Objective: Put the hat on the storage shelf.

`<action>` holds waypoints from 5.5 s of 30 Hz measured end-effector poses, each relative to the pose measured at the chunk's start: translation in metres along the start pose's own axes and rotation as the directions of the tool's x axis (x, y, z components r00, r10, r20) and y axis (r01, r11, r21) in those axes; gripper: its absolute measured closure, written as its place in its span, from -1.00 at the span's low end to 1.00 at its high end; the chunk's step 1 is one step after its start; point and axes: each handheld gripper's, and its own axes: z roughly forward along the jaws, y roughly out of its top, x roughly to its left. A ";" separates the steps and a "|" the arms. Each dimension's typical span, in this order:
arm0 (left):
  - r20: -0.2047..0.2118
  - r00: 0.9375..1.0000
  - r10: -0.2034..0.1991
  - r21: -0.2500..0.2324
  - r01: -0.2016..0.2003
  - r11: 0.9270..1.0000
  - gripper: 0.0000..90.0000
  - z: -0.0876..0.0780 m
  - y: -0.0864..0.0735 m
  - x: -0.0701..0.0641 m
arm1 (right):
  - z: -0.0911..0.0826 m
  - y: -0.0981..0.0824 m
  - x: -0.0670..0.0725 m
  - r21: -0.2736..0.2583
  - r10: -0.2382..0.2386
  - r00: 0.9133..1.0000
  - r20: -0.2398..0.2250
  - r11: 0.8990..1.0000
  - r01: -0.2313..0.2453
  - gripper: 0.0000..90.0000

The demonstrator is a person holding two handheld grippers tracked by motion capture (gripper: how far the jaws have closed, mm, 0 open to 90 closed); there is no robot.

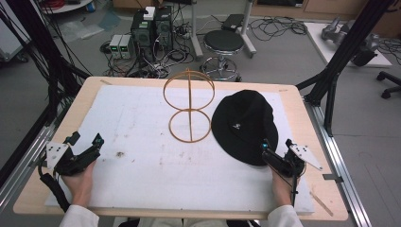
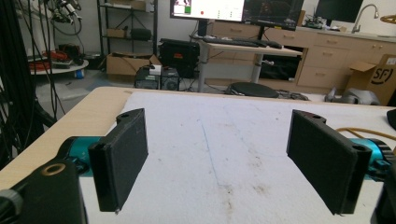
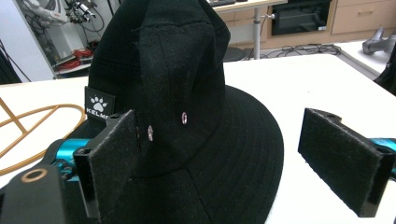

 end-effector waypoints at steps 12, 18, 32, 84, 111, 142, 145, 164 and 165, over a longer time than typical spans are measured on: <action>0.014 1.000 0.006 0.005 -0.006 1.000 -0.54 0.000 -0.001 -0.002 | -0.004 0.000 -0.003 -0.015 0.030 0.999 0.020 0.999 -0.030 -0.73; 0.010 1.000 0.020 0.009 -0.020 1.000 -0.54 -0.006 -0.001 -0.001 | 0.001 0.000 0.002 -0.012 0.023 0.999 0.022 1.000 -0.022 -0.73; 0.002 1.000 0.014 0.010 -0.014 1.000 -0.54 -0.010 -0.002 0.002 | 0.003 0.000 0.007 -0.014 -0.009 1.000 0.019 1.000 0.009 -0.73; 0.033 0.999 0.018 0.041 -0.020 0.999 -0.53 -0.007 -0.005 0.003 | 0.060 0.029 0.024 0.033 -0.077 0.997 0.009 0.996 0.077 -0.68; 0.035 0.999 0.019 0.046 -0.020 0.999 -0.53 -0.008 -0.005 0.004 | 0.053 0.034 0.023 0.078 -0.004 1.000 -0.010 0.997 0.004 0.95; 0.051 0.998 -0.031 0.033 0.030 0.999 -0.52 -0.009 -0.005 0.000 | 0.012 0.063 0.041 -0.171 0.079 0.996 -0.032 0.982 -0.083 0.95; 0.056 0.998 -0.035 0.034 0.034 0.999 -0.52 -0.009 -0.005 0.000 | 0.008 0.069 0.041 -0.189 0.090 0.995 -0.044 0.977 -0.097 0.95; 0.052 0.996 -0.066 0.017 0.065 0.998 -0.51 -0.005 -0.003 0.002 | -0.012 0.109 0.047 -0.405 0.116 0.991 -0.064 0.905 -0.132 0.95; 0.054 0.997 -0.064 0.017 0.063 0.998 -0.51 -0.005 -0.003 0.003 | -0.013 0.112 0.048 -0.412 0.118 0.991 -0.070 0.901 -0.136 0.95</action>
